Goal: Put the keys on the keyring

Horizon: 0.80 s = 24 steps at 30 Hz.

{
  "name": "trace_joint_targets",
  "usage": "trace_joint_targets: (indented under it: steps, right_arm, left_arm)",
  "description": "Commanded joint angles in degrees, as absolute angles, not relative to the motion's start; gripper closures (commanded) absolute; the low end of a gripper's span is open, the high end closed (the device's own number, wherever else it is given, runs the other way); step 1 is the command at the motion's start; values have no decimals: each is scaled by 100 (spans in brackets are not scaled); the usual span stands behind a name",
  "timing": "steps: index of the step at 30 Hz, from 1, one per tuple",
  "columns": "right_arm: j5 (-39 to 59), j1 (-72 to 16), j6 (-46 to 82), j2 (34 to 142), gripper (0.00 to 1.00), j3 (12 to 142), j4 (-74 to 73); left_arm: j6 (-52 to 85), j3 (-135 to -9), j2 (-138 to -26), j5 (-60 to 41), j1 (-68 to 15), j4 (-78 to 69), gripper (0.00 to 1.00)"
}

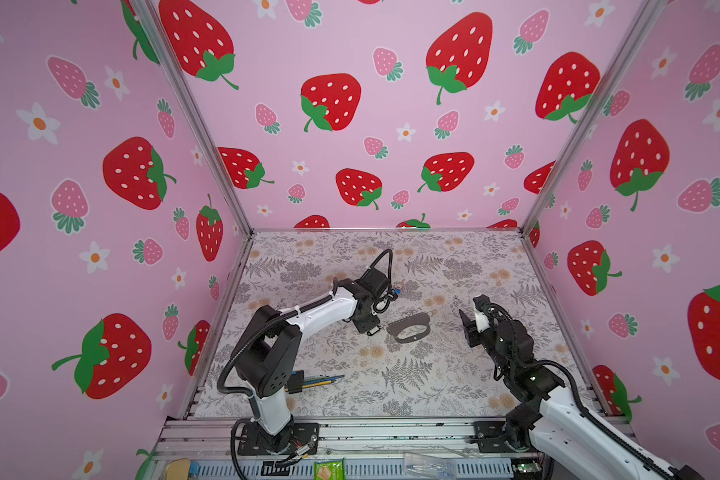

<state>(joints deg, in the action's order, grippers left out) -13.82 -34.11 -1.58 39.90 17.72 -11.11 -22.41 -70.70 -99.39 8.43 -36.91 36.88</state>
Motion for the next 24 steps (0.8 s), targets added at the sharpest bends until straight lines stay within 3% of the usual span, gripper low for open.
trace_joint_targets:
  steps: [1,5,6,7,8,12,14,24]
  right_arm:
    - [-999,-3410,-126,4302,45,1895,-1358]
    - [-201,-3410,-153,5147,46,2197,-1564]
    - [-3,-3410,-182,5542,47,2365,-1549]
    - [132,-3410,-198,5854,47,2530,-1503]
    - [207,-3404,-204,6117,48,2653,-1494]
    - [384,-3410,-363,7067,52,3067,-1635]
    - [358,-3410,-474,7461,52,3233,-1693]
    - [760,-3375,-324,9008,59,4460,-1234]
  left_arm:
    - [-2045,-6723,-9298,883,-3555,3204,51]
    - [-1672,-5967,-8457,796,-3530,1677,48]
    - [-1596,-5760,-8269,772,-3512,1255,42]
    - [-1462,-5588,-8131,799,-3503,850,26]
    - [-1298,-5459,-8033,789,-3462,555,21]
    - [-409,-5211,-7892,599,-3174,-219,12]
    - [-141,-5352,-7960,530,-3025,-123,1]
    - [-111,-5838,-8668,175,-2820,87,1]
